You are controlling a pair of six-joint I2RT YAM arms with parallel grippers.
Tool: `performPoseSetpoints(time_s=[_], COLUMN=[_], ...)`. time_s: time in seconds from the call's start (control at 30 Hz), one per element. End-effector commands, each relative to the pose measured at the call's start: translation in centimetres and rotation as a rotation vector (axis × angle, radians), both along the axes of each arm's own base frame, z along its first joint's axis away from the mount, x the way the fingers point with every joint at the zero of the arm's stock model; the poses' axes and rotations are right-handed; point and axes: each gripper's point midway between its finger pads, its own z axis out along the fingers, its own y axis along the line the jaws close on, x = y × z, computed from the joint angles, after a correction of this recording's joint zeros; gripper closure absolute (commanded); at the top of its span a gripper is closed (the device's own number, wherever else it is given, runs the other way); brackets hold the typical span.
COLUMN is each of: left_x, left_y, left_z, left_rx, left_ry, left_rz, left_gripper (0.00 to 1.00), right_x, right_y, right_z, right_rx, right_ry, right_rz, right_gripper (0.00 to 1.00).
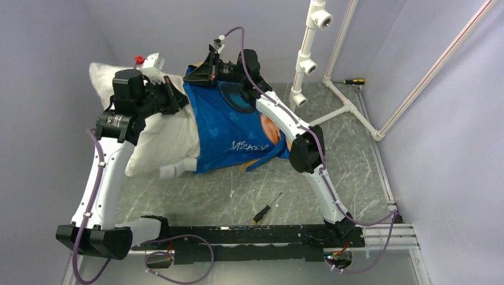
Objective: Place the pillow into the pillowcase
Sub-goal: Stuff the pillow into the pillowcase.
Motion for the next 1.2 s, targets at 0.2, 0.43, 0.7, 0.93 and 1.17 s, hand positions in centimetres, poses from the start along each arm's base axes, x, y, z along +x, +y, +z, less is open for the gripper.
performPoseSetpoints(time_s=[0.2,0.43,0.7,0.93,1.17], left_x=[-0.3,1.4,3.7,5.3,4.2], left_y=[-8.3,-5.9,-7.4,-9.2,-7.6], left_z=[0.0,-6.8,-8.4,-4.0,-2.1], left_rx=[-0.047,-0.051,-0.175,-0.183,-0.191], left_ry=[-0.036,0.043,-0.091,-0.281,-0.298], left_rz=[-0.156,0.083,0.068,-0.033,0.013], left_gripper=[1.0,1.0,1.0,1.0,1.0], right_x=[-10.8,-13.8,-16.6,-20.8,-14.1], right_y=[-4.5,-6.4,-8.1,-7.3,-5.2], right_z=[15.9,18.4,21.3,20.6,10.6], right_rx=[0.349,0.368,0.432,0.411,0.026], right_ry=[-0.307,-0.397,-0.454,-0.526,-0.53], right_rz=[0.125,0.148,0.172,0.282,0.058], right_gripper=[1.0,1.0,1.0,1.0,0.81])
